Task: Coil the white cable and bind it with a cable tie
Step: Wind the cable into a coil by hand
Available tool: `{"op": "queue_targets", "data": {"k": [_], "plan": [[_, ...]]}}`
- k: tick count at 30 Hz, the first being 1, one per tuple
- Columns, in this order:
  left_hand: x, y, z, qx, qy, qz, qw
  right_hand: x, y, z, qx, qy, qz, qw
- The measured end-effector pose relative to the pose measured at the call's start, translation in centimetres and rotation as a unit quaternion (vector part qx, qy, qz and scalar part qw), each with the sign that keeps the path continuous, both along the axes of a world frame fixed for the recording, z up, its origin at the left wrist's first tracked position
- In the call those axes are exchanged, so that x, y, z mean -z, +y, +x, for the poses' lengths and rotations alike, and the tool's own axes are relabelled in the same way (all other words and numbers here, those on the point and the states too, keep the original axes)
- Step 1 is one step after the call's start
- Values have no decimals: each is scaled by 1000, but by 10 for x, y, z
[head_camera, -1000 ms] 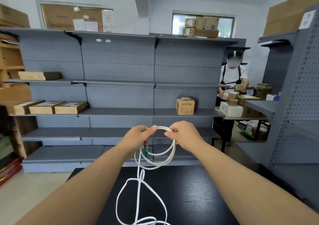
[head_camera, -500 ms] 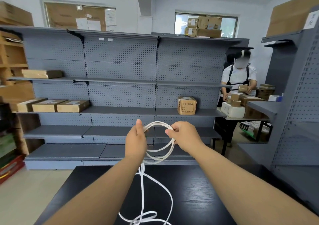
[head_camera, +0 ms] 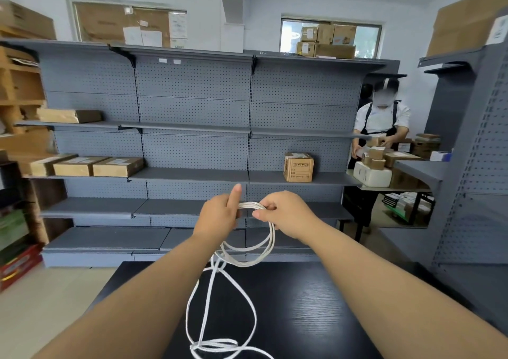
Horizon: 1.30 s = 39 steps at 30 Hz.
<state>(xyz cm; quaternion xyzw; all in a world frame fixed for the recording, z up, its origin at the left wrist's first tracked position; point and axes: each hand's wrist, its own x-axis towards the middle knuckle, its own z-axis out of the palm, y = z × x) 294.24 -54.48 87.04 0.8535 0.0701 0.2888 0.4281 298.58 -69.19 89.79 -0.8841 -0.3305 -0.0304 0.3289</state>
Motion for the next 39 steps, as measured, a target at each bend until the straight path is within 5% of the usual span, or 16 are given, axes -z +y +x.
{"op": "queue_targets", "data": {"k": [6,15,19,27,39], "plan": [[7,0,-5,53,39,-164,984,6,-3,4,21,39,74,996],[14,3,-6,62,50,-246,966,12,-2,1,48,108,183,976],[13,-1,-8,-1,28,-151,988,13,-1,1,55,92,178,978],[3,6,-8,-60,-20,39,997,8,7,-4,10,-47,-32,998],[-4,4,-9,-19,40,155,987,11,17,-6,1,-291,-218,931]]}}
